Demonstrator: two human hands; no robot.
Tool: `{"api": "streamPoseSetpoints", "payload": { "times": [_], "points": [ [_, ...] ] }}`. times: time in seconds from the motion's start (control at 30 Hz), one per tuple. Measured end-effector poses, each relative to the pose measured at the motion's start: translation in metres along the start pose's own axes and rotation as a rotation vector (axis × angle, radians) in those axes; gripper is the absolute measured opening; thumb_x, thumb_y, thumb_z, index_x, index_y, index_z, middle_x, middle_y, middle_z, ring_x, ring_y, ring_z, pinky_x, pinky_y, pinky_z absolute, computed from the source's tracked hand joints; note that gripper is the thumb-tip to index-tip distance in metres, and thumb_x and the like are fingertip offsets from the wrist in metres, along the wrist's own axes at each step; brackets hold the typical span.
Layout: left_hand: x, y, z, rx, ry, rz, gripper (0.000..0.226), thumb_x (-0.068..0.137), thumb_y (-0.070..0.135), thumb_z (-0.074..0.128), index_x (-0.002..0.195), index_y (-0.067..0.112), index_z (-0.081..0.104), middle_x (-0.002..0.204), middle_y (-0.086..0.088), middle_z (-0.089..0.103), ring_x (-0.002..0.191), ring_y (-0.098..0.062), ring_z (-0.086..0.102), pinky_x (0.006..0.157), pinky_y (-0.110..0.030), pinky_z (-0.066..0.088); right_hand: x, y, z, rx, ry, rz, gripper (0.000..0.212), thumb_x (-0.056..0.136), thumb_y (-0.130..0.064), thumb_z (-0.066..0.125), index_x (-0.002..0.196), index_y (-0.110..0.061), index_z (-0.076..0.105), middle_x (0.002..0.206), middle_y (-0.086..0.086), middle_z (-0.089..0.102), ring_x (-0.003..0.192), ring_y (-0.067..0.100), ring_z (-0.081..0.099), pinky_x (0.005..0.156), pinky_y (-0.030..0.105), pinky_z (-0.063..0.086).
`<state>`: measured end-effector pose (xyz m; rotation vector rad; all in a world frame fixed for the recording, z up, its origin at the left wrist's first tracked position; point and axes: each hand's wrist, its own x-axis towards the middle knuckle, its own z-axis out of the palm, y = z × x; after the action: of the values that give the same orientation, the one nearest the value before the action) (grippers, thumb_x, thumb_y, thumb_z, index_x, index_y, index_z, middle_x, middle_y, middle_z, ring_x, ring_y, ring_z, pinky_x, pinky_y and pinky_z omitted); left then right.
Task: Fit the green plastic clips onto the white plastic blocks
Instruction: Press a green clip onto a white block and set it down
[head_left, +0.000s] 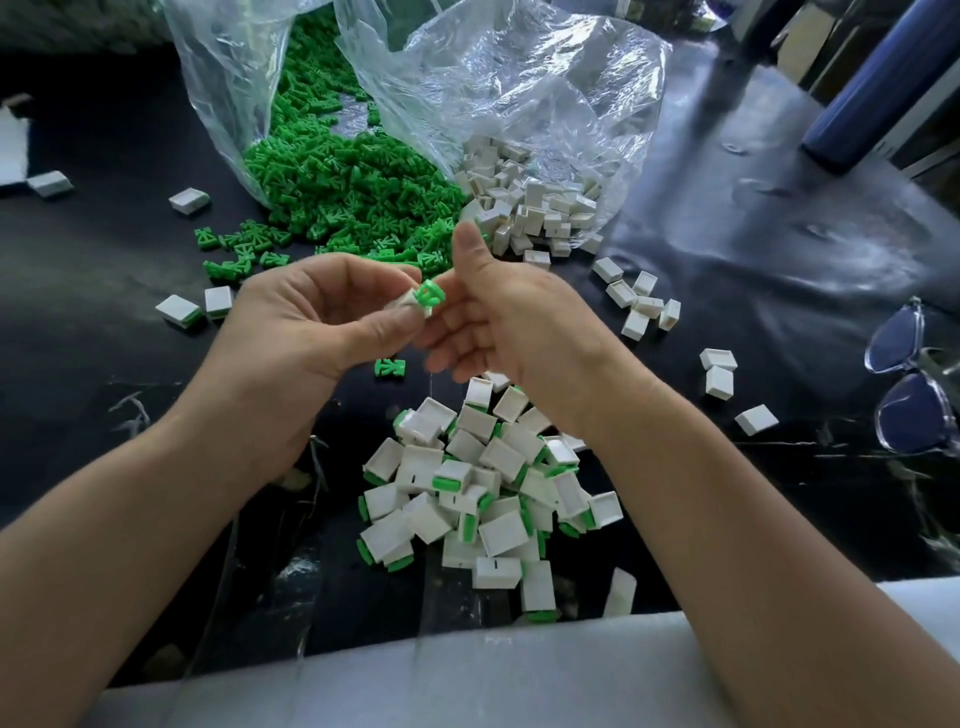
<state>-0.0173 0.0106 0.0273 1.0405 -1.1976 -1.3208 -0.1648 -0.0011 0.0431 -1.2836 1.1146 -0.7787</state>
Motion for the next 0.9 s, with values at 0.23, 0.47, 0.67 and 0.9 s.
{"api": "streamPoseSetpoints", "payload": {
  "times": [0.23,0.47,0.67,0.9],
  "points": [
    [-0.003,0.003,0.002,-0.093,-0.098,-0.011,0.009,0.059,0.014,0.065,0.063,0.018,0.072,0.061,0.002,0.068,0.048,-0.009,0.059,0.046,-0.018,0.049,-0.002,-0.002,0.013,0.217,-0.222,0.146,0.058,0.095,-0.050,0.020,0.072,-0.006,0.051,0.064,0.007,0.052,0.055,0.014,0.046,0.054,0.023,0.038],
    [-0.003,0.000,0.001,0.032,-0.129,0.082,0.017,0.064,0.017,0.068,0.078,0.009,0.074,0.058,-0.006,0.065,0.053,-0.021,0.061,0.055,-0.030,0.056,-0.005,0.003,0.017,0.188,-0.132,0.124,0.042,0.096,-0.043,0.031,0.075,-0.010,0.047,0.059,0.002,0.037,0.049,0.011,0.032,0.050,0.024,0.027],
    [-0.004,0.001,0.004,0.040,-0.115,0.123,0.018,0.067,0.013,0.064,0.081,0.013,0.074,0.059,-0.005,0.066,0.053,-0.016,0.062,0.055,-0.024,0.054,-0.004,0.003,0.016,0.131,-0.133,0.084,0.050,0.097,-0.043,0.032,0.084,-0.001,0.055,0.059,0.000,0.035,0.050,0.010,0.030,0.049,0.022,0.026],
    [-0.003,0.002,0.001,-0.043,-0.119,0.075,0.011,0.070,0.011,0.067,0.076,0.014,0.076,0.062,-0.006,0.067,0.056,-0.020,0.063,0.057,-0.026,0.053,-0.003,-0.001,0.014,0.185,-0.153,0.103,0.039,0.098,-0.037,0.031,0.074,-0.010,0.046,0.060,0.002,0.040,0.050,0.011,0.033,0.051,0.024,0.026]
  ]
}}
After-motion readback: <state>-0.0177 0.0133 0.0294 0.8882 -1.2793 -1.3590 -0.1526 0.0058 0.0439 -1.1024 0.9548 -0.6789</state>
